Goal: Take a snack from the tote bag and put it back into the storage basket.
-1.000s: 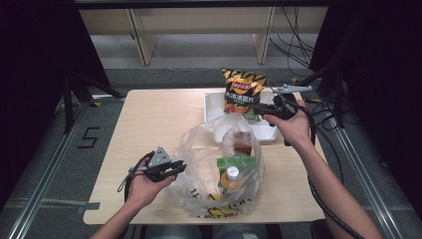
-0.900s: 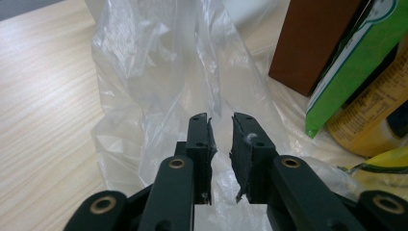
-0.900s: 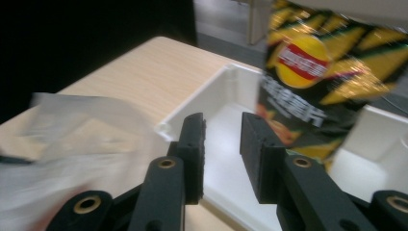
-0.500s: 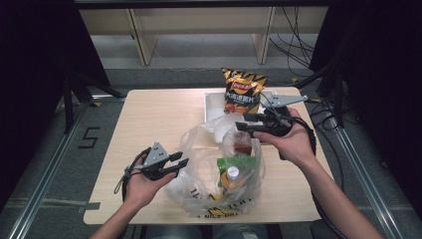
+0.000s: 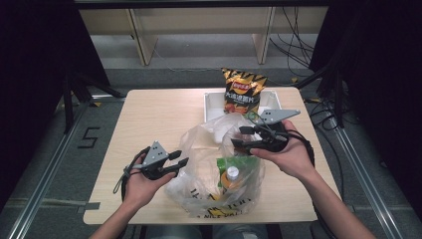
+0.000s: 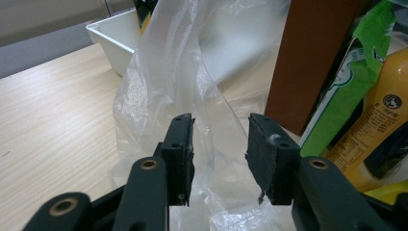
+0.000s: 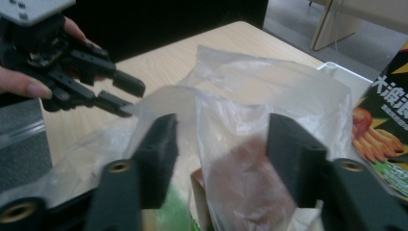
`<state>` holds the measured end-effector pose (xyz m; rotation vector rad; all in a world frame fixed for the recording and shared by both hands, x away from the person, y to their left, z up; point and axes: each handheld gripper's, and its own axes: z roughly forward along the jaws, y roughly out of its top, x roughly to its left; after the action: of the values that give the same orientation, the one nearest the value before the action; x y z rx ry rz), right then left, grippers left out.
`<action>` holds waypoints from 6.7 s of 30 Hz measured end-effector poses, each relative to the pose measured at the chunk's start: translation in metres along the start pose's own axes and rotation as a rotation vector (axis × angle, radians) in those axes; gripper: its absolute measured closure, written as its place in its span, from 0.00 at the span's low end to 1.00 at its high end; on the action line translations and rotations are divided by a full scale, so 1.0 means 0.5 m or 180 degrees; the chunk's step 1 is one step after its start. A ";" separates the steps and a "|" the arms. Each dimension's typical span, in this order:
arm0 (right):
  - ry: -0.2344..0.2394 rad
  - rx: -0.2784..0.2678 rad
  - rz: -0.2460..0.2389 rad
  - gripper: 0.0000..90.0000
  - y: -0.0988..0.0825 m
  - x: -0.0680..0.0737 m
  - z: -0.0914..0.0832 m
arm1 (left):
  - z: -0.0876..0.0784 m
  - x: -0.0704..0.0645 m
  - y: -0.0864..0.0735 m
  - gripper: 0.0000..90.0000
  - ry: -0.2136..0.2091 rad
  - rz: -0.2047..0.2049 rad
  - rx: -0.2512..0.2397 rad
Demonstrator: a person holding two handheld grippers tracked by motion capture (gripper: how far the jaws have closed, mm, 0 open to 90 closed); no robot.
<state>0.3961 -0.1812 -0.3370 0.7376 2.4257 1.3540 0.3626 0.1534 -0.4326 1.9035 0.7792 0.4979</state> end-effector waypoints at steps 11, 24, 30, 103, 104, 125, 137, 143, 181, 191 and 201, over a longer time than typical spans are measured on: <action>-0.0078 -0.0022 -0.0055 1.00 -0.015 -0.005 -0.025 | 0.006 -0.001 -0.005 0.68 -0.0024 0.0008 0.0049; -0.0270 0.0208 0.0199 1.00 -0.056 -0.023 -0.060 | 0.011 0.001 -0.008 0.69 -0.0048 0.0033 0.0070; -0.0381 0.0350 0.0307 1.00 -0.093 -0.036 -0.060 | 0.014 -0.001 -0.010 0.69 -0.0053 0.0041 0.0091; -0.0382 -0.0483 0.0168 0.72 -0.020 -0.029 -0.143 | 0.039 -0.010 -0.025 0.68 -0.0083 0.0031 0.0202; -0.0368 -0.0508 0.0142 0.72 -0.011 -0.018 -0.132 | 0.038 -0.010 -0.025 0.68 -0.0090 0.0051 0.0199; 0.0082 0.0233 -0.0310 0.89 -0.007 0.068 -0.006 | 0.036 -0.007 -0.025 0.68 -0.0104 0.0083 0.0188; -0.0292 0.0535 -0.0110 0.88 -0.073 0.035 -0.046 | 0.037 -0.018 -0.017 0.66 -0.0141 0.0098 0.0083; -0.0383 0.0619 -0.0041 0.77 -0.100 0.017 -0.057 | 0.036 -0.018 -0.017 0.65 -0.0135 0.0108 0.0080; 0.0007 0.0705 -0.0090 0.72 -0.130 0.000 -0.002 | -0.005 -0.115 0.038 0.46 -0.1220 0.0144 -0.0090; 0.0031 0.0712 -0.0083 0.82 -0.130 0.002 -0.006 | 0.042 -0.163 0.006 0.78 -0.1391 0.0505 0.0243; 0.0024 0.0643 -0.0106 0.88 -0.132 0.011 -0.005 | 0.076 -0.205 -0.037 0.93 -0.1610 0.0579 0.0595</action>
<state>0.3706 -0.2090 -0.3916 0.7362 2.5953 1.1126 0.3083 0.0627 -0.4665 2.1598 0.3300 0.0387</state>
